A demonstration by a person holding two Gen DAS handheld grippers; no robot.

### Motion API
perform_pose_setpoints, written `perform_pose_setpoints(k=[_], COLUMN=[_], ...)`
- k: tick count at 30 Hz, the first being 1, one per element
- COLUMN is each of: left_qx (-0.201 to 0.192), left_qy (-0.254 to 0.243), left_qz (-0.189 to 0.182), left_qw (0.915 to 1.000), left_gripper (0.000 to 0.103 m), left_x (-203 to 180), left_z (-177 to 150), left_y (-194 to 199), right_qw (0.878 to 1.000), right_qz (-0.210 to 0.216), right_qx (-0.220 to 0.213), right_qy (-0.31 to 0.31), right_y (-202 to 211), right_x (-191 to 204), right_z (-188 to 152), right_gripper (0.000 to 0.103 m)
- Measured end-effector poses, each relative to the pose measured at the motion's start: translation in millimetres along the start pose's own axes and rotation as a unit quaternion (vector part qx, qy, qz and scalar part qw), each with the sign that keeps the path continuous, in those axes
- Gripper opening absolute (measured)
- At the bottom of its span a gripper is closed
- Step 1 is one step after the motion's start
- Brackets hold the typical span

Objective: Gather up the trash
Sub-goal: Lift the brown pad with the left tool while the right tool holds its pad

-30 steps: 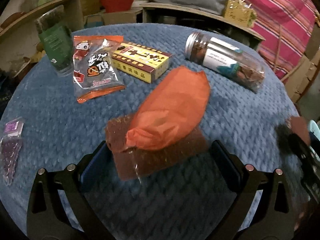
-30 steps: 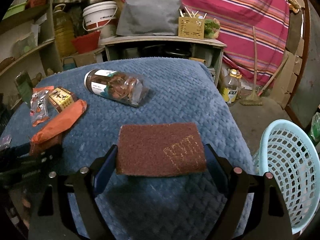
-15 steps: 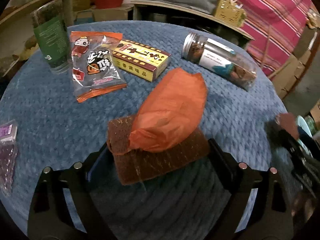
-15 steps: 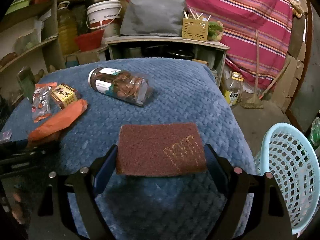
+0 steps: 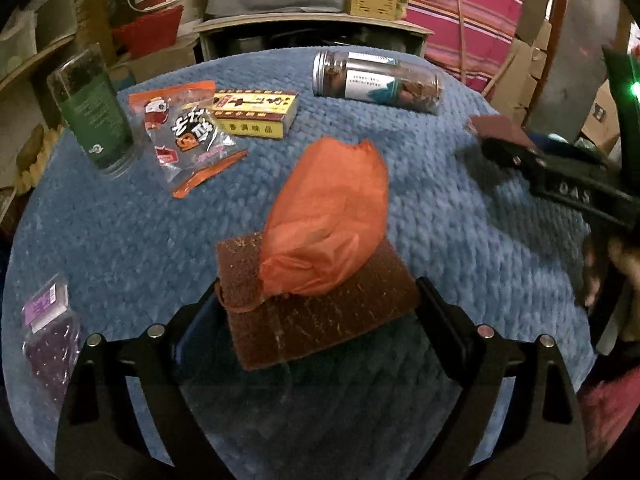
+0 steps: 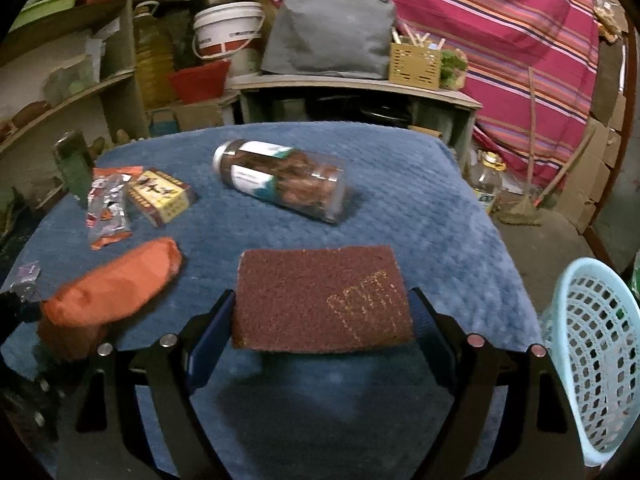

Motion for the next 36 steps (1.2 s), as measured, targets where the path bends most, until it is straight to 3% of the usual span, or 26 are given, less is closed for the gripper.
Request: perform_pose_setpoints(k=[6, 12, 14, 18, 21, 27, 36], left_qx=[0.005, -0.002, 0.002, 0.004, 0.002, -0.001, -0.012], left_qy=[-0.004, 0.013, 0.02, 0.019, 0.017, 0.01, 0.004], left_qz=[-0.005, -0.005, -0.007, -0.008, -0.01, -0.008, -0.01], left_qw=[1.0, 0.9999, 0.9998, 0.9998, 0.9998, 0.9999, 0.9999], left_gripper=[0.089, 0.089, 0.089, 0.089, 0.089, 0.089, 0.089], left_x=[10.8, 35.4, 42.6, 48.0, 47.2, 44.4, 54.8], left_z=[-7.2, -7.1, -7.8, -7.7, -6.9, -9.1, -14.1], left_y=[-0.4, 3.4, 2.0, -0.5, -1.8, -1.0, 11.9], right_qw=[1.0, 0.999, 0.999, 0.999, 0.999, 0.998, 0.99], right_qz=[0.02, -0.002, -0.014, -0.04, -0.013, 0.014, -0.039], right_qx=[0.004, 0.027, 0.034, 0.016, -0.003, 0.013, 0.064], right_qy=[0.02, 0.024, 0.021, 0.032, 0.033, 0.06, 0.121], right_y=[-9.4, -22.2, -25.4, -17.1, -10.9, -26.1, -56.3], right_x=[36.8, 39.1, 37.2, 40.8, 57.4, 103.3, 127.3], right_z=[6.2, 6.0, 6.1, 13.8, 21.2, 22.6, 10.0], right_gripper=[0.083, 0.085, 0.092, 0.095, 0.095, 0.095, 0.095])
Point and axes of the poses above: each gripper's, at about its wrist camera, not at the fingertips, and y roughly against the way its jaws point, x to its left, z to its top, the point moved 7 cm from there along -y, roughly the way its jaws point, and after that the axes turned 3 degrees about y, right-handed, at the moved point
